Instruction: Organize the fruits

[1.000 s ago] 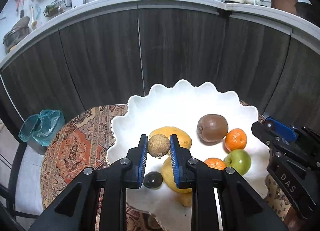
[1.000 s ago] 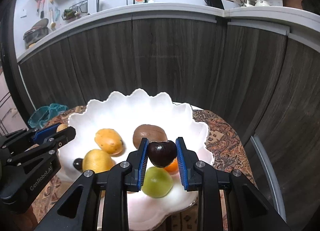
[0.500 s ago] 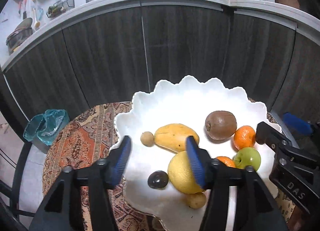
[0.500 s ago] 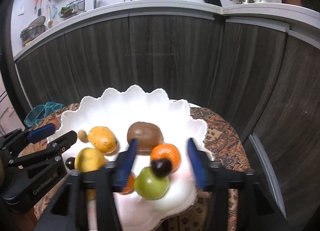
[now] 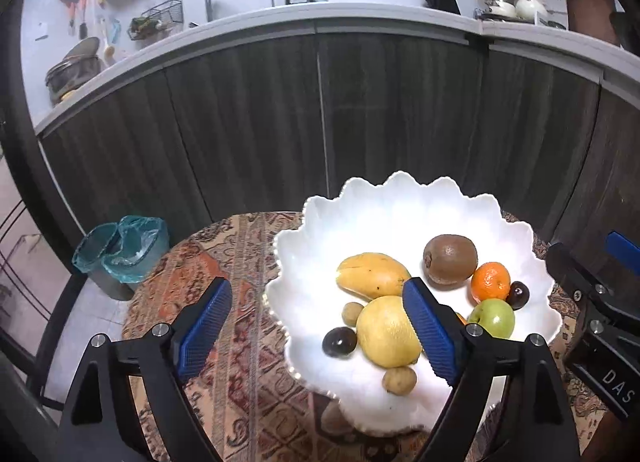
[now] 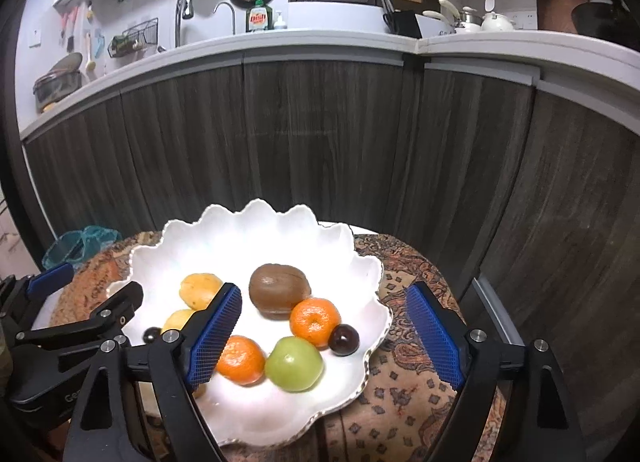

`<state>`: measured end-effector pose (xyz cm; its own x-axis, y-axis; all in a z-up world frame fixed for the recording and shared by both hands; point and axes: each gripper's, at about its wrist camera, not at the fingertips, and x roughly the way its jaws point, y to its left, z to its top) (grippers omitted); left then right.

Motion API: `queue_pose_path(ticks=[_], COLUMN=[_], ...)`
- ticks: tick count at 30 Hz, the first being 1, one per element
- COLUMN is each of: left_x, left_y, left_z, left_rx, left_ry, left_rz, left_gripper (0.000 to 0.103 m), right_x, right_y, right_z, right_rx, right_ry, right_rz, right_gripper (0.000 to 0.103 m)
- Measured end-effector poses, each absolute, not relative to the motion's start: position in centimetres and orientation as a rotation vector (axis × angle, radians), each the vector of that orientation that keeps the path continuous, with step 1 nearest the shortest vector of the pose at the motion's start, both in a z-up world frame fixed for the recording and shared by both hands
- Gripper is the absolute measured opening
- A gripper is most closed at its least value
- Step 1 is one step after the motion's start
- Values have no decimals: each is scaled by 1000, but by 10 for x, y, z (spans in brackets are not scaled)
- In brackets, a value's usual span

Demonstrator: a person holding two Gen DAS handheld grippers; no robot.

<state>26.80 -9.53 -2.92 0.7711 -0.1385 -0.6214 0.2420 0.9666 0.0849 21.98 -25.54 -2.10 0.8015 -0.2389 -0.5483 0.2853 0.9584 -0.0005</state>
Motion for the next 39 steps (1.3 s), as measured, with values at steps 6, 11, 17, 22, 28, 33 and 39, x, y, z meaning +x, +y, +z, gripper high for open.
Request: queue_pose_path(ticks=[6,11,17,22,28,33,39], left_x=[243,223,201,180,156,137,116], left_y=[-82,-70,-59,-54,-50,-48,-44], left_z=[-12,0,15,25,28,29,28], left_rx=[151,137,125,120,112,114,112], left_ry=[637,618,590,569,561,546,530], left_rz=[-191,-184,-186,-192,-203,-210,-225], left_gripper=[88,88,88,88,88,88,88], right_x=[194,174,150,129,107,88,65], right_y=[-246,-236,-229,-224,-221,-217,-214], right_z=[-4,6,18,28,32,31,25], right_rx=[88,74,73,74,82,88,104], right_ry=[537,521,497,471,459,462,462], right_rz=[-289,-286,-288,-292,-293,-291,-292], right_gripper=[86,86,86,86,86,86,86])
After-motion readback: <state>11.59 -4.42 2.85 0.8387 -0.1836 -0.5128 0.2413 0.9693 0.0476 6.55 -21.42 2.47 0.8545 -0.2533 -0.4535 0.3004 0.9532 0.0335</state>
